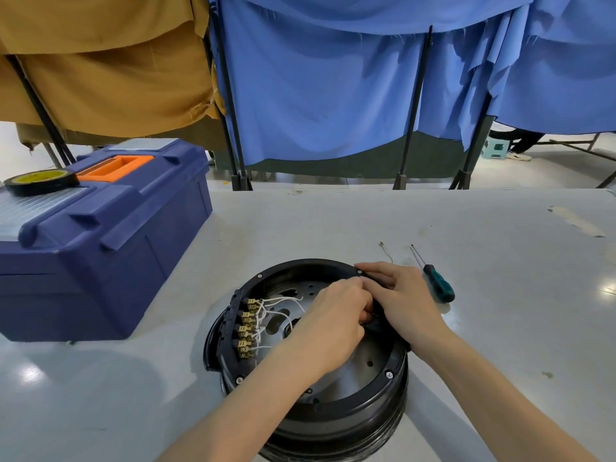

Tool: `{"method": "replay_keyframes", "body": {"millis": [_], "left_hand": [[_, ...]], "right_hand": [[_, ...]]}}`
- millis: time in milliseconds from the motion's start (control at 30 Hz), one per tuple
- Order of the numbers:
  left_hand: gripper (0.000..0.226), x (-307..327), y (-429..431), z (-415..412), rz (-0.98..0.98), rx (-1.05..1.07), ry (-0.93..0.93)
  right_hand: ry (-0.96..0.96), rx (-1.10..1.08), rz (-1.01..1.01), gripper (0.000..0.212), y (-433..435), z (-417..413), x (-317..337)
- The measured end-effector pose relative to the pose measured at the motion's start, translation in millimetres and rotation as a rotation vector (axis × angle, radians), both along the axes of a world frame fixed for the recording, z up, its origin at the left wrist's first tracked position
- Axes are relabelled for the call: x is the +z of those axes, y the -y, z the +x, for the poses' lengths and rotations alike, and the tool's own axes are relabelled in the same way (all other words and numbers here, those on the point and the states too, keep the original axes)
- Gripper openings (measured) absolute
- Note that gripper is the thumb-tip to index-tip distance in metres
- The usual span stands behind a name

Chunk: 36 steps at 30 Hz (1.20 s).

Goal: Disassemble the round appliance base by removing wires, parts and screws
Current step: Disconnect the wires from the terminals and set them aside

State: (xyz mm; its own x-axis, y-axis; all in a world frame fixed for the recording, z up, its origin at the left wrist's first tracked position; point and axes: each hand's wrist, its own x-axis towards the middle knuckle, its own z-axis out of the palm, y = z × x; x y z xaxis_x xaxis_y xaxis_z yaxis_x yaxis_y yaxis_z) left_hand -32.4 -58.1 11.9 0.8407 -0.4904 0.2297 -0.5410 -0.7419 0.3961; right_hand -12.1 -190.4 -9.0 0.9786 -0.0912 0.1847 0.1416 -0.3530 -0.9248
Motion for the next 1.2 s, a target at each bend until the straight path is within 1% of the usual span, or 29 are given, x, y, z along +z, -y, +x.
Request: {"method": "replay_keyframes", "body": {"millis": [100, 267, 567, 767, 867, 1033, 1200], "left_hand": [[0.013, 1.8, 3.2, -2.2, 0.01, 0.026, -0.009], [0.016, 2.8, 6.1, -3.4, 0.014, 0.077, -0.017], [0.018, 4.7, 5.0, -1.7, -0.005, 0.048, -0.028], [0.015, 3.3, 6.5, -4.5, 0.041, 0.048, 0.013], [0.016, 4.7, 5.8, -3.1, 0.029, 0.071, -0.019], [0.016, 5.4, 7.0, -7.4, 0.037, 0.076, 0.001], [0.016, 10.5, 5.5, -7.6, 0.043, 0.084, -0.043]], "right_hand": [[-0.002, 0.002, 0.016, 0.025, 0.9, -0.2, -0.9], [-0.008, -0.007, 0.03, 0.025, 1.8, -1.8, -1.6], [-0.01, -0.018, 0.041, 0.025, 1.4, -1.5, -1.8], [-0.014, -0.009, 0.068, 0.025, 1.8, -2.9, -1.9], [-0.024, -0.001, 0.093, 0.025, 2.1, -3.1, -1.2], [-0.021, 0.007, 0.116, 0.025, 1.7, -3.8, -0.7], [-0.031, 0.01, 0.14, 0.023, 2.2, -3.6, -1.0]]}}
